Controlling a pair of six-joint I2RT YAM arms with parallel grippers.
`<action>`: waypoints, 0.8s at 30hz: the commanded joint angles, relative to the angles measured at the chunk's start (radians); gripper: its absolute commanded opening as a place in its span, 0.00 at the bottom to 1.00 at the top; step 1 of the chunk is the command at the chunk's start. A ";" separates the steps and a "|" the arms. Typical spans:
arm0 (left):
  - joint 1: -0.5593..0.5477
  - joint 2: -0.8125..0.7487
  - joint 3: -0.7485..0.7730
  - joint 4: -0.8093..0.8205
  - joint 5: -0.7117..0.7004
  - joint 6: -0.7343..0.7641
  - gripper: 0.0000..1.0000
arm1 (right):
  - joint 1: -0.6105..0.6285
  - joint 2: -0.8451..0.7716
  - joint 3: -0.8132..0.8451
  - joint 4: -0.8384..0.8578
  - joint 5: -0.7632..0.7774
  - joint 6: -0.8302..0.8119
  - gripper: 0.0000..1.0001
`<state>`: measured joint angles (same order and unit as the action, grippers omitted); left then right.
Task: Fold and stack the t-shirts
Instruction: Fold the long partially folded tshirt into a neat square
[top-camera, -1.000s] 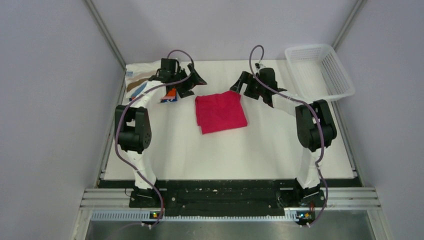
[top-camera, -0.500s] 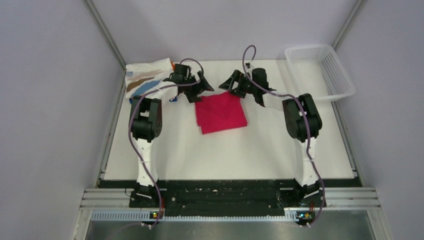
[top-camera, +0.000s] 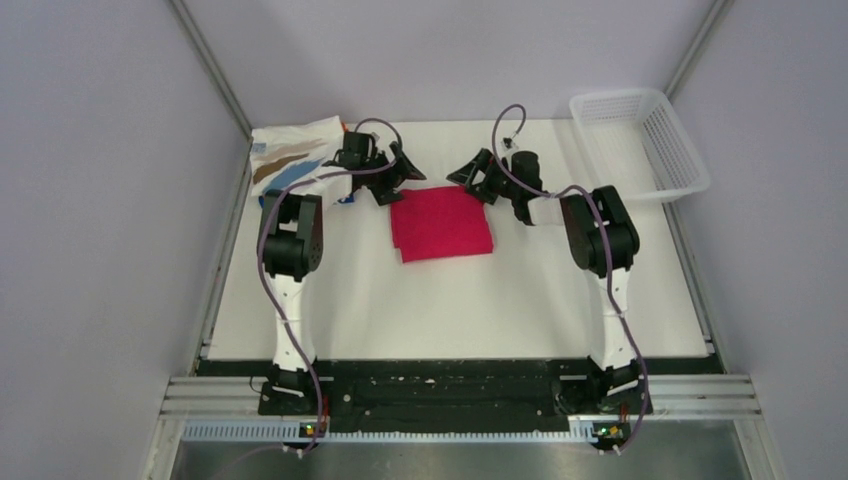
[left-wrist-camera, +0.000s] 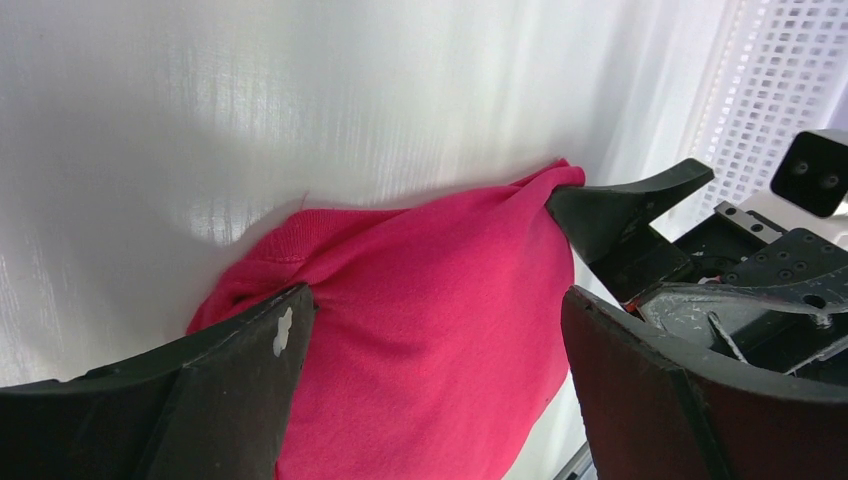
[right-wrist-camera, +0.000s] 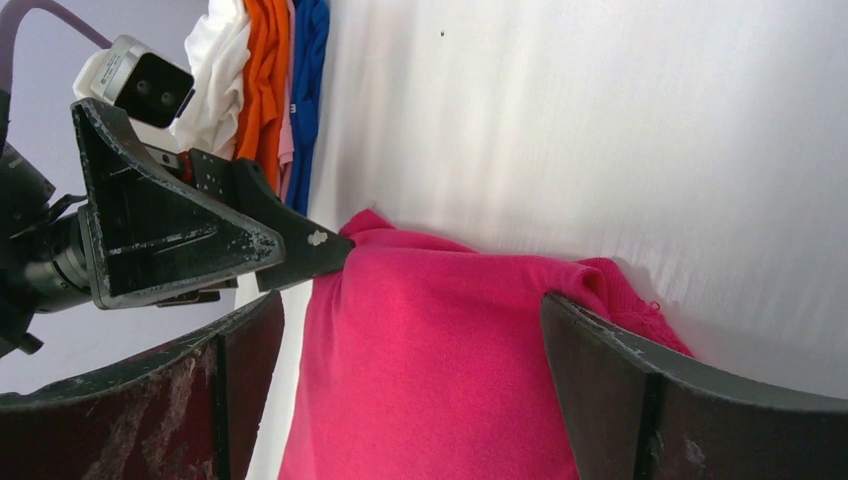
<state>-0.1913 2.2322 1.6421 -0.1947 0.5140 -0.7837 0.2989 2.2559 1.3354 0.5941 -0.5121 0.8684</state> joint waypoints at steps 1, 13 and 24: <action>-0.033 -0.120 -0.248 0.029 -0.064 0.025 0.99 | 0.017 -0.075 -0.203 -0.084 0.046 -0.028 0.99; -0.080 -0.420 -0.317 -0.129 -0.229 0.115 0.99 | 0.052 -0.435 -0.322 -0.185 0.135 -0.152 0.99; -0.121 -0.671 -0.585 -0.213 -0.290 0.071 0.99 | 0.050 -0.910 -0.649 -0.211 0.341 -0.216 0.99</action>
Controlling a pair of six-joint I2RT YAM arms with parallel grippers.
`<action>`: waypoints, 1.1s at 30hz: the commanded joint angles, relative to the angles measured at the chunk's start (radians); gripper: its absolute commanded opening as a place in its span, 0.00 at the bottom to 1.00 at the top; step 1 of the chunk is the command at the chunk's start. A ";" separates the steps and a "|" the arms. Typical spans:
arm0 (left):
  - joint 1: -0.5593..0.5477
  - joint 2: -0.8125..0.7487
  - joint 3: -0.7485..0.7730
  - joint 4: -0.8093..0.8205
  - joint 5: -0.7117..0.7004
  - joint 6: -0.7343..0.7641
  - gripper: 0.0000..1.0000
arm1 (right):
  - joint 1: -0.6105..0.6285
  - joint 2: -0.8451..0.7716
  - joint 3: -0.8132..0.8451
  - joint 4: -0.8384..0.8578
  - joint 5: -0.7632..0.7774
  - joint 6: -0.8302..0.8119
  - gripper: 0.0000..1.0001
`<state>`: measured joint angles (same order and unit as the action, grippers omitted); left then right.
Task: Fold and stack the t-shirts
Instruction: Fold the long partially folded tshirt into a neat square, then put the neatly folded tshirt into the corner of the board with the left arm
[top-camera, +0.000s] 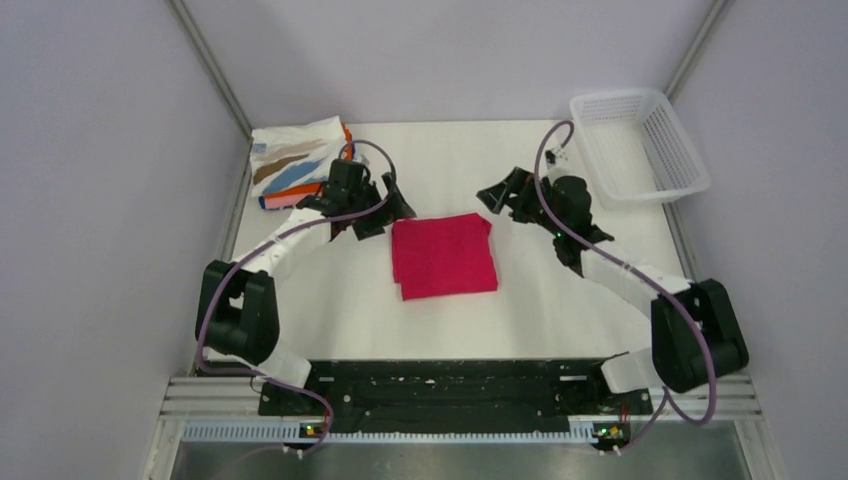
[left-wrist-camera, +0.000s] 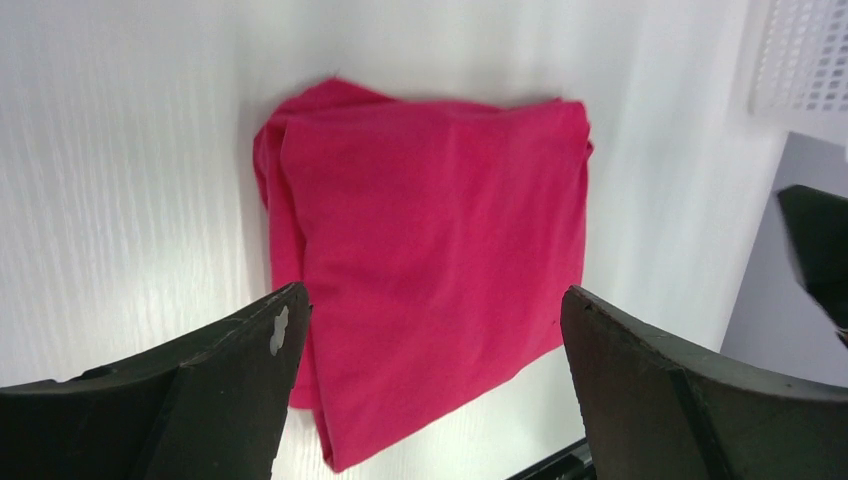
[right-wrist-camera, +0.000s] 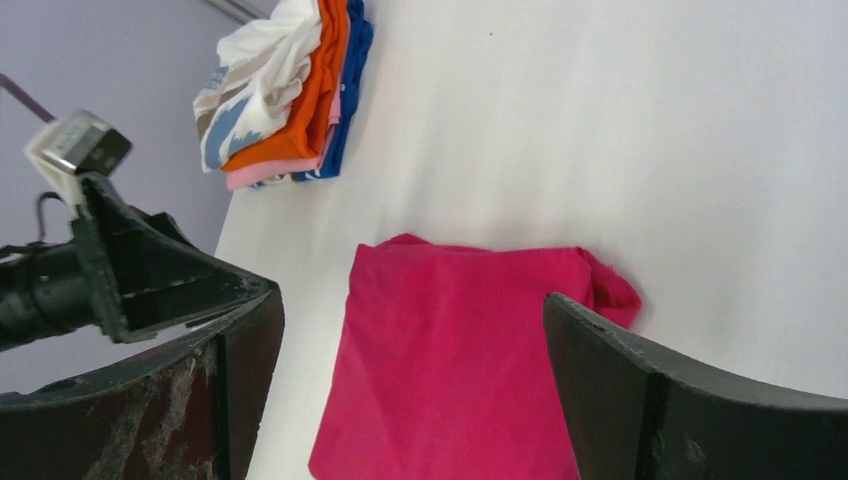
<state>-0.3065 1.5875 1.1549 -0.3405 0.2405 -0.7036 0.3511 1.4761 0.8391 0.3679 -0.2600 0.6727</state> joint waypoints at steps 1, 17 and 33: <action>-0.010 -0.032 -0.117 -0.068 -0.025 -0.010 0.99 | -0.003 -0.169 -0.193 0.016 0.098 -0.014 0.99; -0.054 0.205 -0.122 0.016 -0.015 -0.051 0.91 | -0.028 -0.631 -0.474 -0.165 0.437 -0.016 0.99; -0.267 0.480 0.237 -0.387 -0.474 -0.086 0.28 | -0.058 -0.597 -0.480 -0.176 0.465 -0.023 0.99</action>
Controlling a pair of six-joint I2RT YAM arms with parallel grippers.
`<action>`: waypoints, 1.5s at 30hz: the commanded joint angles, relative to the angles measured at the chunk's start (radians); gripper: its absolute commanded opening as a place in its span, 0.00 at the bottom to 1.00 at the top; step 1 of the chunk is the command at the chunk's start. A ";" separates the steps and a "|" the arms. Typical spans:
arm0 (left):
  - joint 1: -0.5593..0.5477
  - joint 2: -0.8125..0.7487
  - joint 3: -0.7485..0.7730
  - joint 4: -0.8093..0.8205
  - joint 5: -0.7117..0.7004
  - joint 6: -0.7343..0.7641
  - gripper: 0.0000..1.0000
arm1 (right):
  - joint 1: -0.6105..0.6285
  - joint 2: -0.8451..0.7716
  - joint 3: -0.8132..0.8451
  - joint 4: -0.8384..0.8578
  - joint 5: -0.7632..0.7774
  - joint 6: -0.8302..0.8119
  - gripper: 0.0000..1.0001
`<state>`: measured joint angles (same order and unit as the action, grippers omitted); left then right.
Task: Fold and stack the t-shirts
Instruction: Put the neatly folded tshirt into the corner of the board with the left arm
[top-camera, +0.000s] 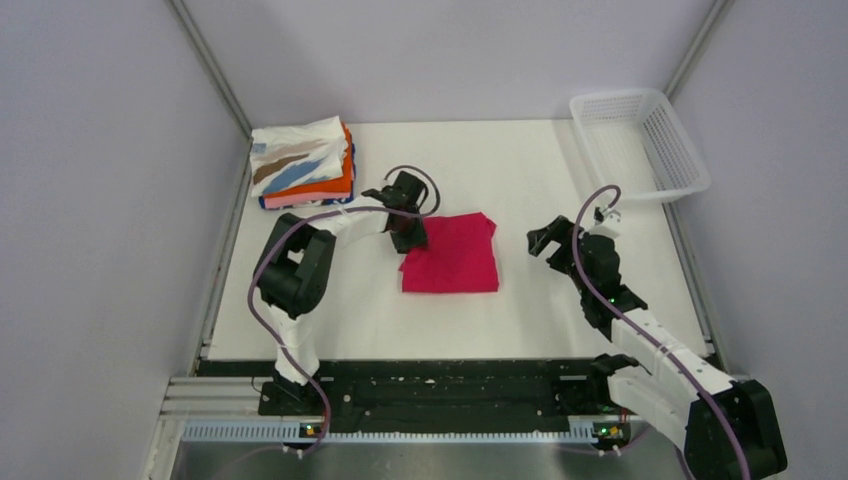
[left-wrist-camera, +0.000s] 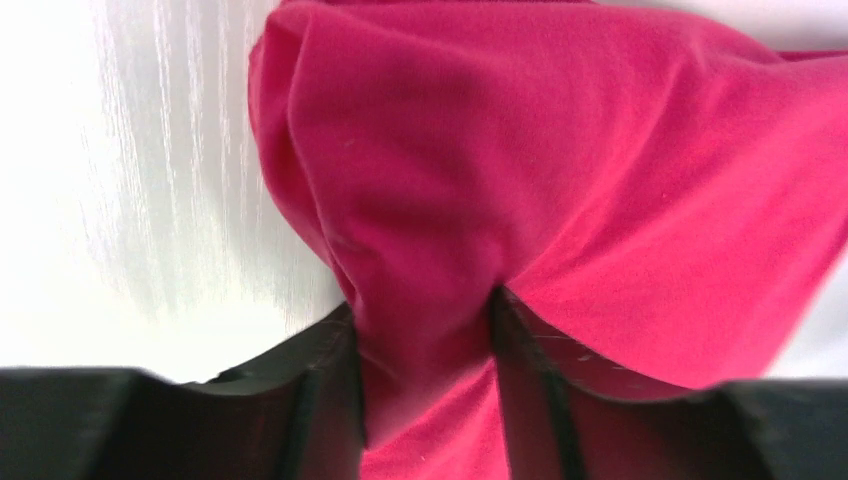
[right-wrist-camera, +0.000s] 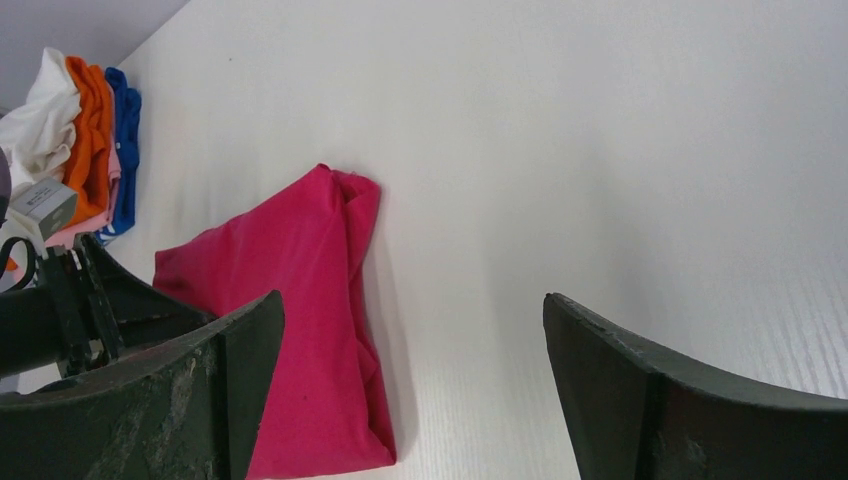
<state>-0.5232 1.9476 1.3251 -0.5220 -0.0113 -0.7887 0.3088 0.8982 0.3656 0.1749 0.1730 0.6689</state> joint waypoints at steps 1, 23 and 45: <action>-0.062 0.139 0.091 -0.222 -0.237 -0.002 0.21 | -0.016 -0.023 -0.008 0.016 0.037 -0.021 0.99; -0.061 0.089 0.401 -0.043 -0.897 0.641 0.00 | -0.020 -0.020 -0.010 0.015 0.092 -0.042 0.99; 0.140 0.025 0.623 0.061 -0.794 0.929 0.00 | -0.020 0.056 0.053 -0.099 0.149 -0.046 0.98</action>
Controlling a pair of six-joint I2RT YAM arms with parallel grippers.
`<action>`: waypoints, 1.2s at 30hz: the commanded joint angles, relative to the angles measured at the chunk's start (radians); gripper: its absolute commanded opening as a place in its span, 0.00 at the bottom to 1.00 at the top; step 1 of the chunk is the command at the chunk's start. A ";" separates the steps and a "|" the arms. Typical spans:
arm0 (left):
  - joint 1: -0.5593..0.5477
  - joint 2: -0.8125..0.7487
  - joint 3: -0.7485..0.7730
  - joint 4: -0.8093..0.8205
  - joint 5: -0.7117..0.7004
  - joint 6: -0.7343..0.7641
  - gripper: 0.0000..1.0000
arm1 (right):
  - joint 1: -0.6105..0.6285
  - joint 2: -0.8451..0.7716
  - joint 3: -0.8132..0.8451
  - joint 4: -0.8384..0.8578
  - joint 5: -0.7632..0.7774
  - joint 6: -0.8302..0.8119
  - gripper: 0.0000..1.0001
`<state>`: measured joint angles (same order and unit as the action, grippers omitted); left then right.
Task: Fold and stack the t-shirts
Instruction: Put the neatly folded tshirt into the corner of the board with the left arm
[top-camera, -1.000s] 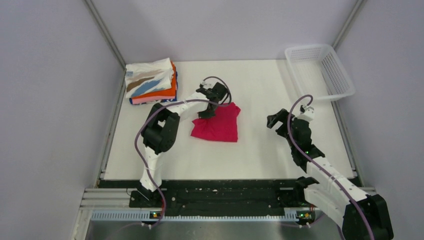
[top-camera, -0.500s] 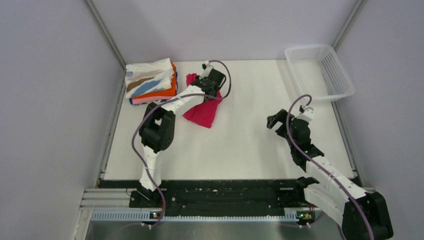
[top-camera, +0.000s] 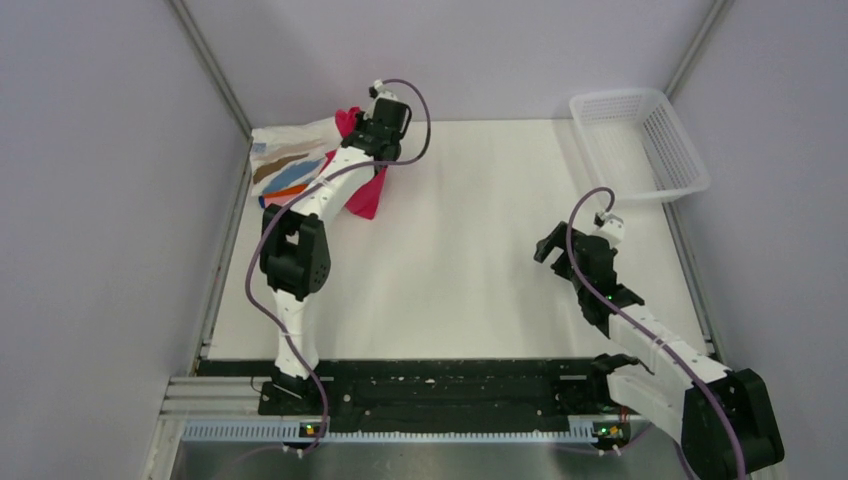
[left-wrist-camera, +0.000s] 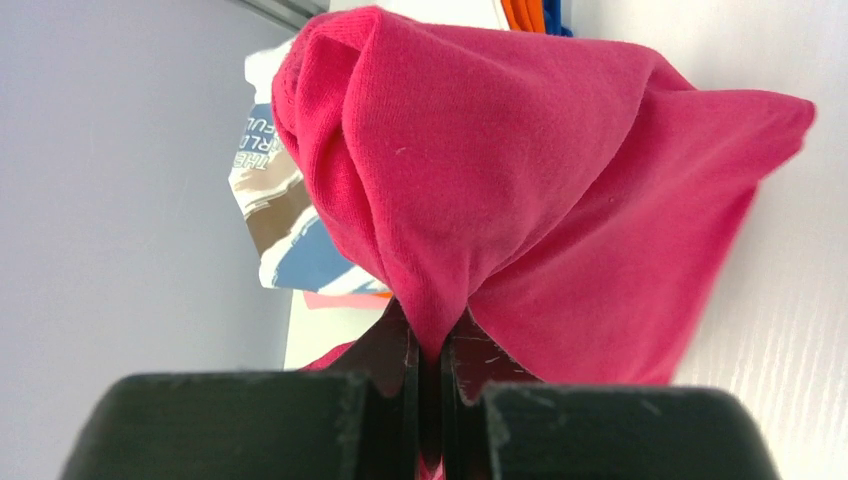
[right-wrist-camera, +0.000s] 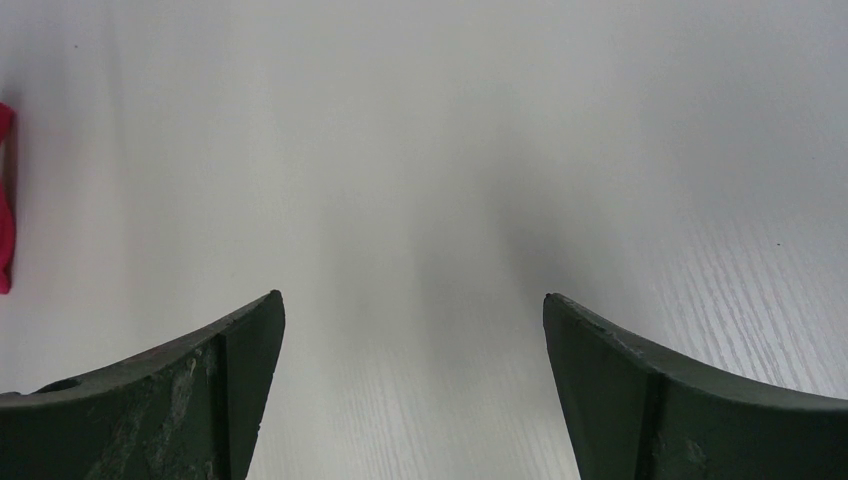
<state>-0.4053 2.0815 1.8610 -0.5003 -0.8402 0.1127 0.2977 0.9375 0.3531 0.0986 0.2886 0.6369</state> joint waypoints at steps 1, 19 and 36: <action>0.028 -0.114 0.095 0.042 0.042 0.031 0.00 | -0.009 0.023 0.069 -0.025 0.030 -0.014 0.98; 0.104 -0.109 0.337 0.024 0.123 0.163 0.00 | -0.009 0.086 0.129 -0.090 0.009 -0.011 0.97; 0.223 0.002 0.393 -0.055 0.331 0.133 0.00 | -0.009 0.132 0.169 -0.138 0.066 -0.019 0.98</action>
<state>-0.2195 2.0682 2.1986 -0.5564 -0.5674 0.2569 0.2977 1.0683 0.4847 -0.0391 0.3096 0.6285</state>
